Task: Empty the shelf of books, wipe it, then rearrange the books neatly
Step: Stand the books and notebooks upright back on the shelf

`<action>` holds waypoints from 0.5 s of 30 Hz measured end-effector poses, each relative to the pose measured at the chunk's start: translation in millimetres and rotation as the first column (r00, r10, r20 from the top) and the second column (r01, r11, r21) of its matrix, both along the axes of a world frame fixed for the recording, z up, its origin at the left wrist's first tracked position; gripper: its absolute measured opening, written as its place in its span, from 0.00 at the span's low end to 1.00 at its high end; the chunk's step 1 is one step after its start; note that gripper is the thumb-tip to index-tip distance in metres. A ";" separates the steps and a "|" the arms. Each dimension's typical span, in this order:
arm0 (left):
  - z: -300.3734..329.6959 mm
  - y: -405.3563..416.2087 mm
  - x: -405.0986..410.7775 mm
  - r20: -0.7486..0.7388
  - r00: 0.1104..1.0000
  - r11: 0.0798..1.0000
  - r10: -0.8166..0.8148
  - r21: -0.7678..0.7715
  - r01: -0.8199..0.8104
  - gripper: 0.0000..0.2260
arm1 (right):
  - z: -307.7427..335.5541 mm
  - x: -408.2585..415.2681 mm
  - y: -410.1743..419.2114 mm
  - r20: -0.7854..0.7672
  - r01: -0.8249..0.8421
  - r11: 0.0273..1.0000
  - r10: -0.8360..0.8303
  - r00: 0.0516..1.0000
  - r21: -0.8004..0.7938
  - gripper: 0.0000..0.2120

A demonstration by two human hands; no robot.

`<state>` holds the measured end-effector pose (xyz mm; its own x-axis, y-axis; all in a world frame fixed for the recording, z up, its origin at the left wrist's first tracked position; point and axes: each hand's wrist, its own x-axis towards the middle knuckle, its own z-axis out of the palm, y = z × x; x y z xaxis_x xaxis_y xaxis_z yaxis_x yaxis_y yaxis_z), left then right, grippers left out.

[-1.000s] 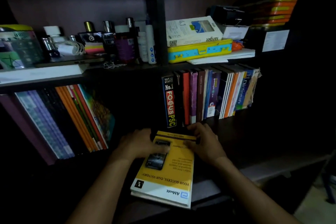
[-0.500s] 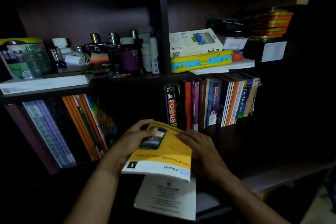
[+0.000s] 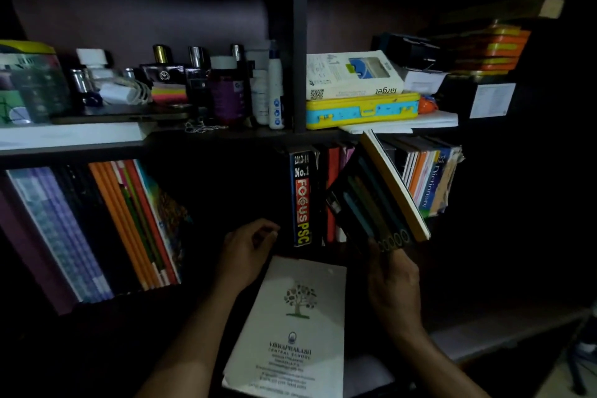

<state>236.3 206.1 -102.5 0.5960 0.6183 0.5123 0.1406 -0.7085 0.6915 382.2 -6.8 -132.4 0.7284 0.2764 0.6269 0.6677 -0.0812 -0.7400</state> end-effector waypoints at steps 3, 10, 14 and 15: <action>-6.9 0.9 0.8 -0.042 0.999 1.000 -0.020 -0.024 0.019 0.05 | 2.2 1.3 1.1 -0.008 0.014 0.999 -0.014 1.000 -0.042 0.13; -3.1 -10.6 0.1 -0.193 0.978 0.995 -0.072 -0.081 0.057 0.06 | 11.0 -0.5 5.2 0.030 -0.030 0.962 0.039 0.999 -0.270 0.10; -3.8 -5.8 2.5 -0.173 0.983 0.993 -0.054 -0.109 0.035 0.07 | 14.9 2.9 14.6 0.090 -0.011 0.926 0.049 0.995 -0.377 0.12; -3.7 -5.5 3.1 -0.177 0.983 0.994 -0.051 -0.104 0.033 0.07 | 15.2 5.6 15.6 0.095 -0.005 0.923 0.045 0.994 -0.384 0.11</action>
<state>239.5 200.6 -106.2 0.6987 0.6339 0.3318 0.2404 -0.6448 0.7256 387.9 8.9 -117.3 0.6572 0.5268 0.5390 0.7421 -0.3271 -0.5851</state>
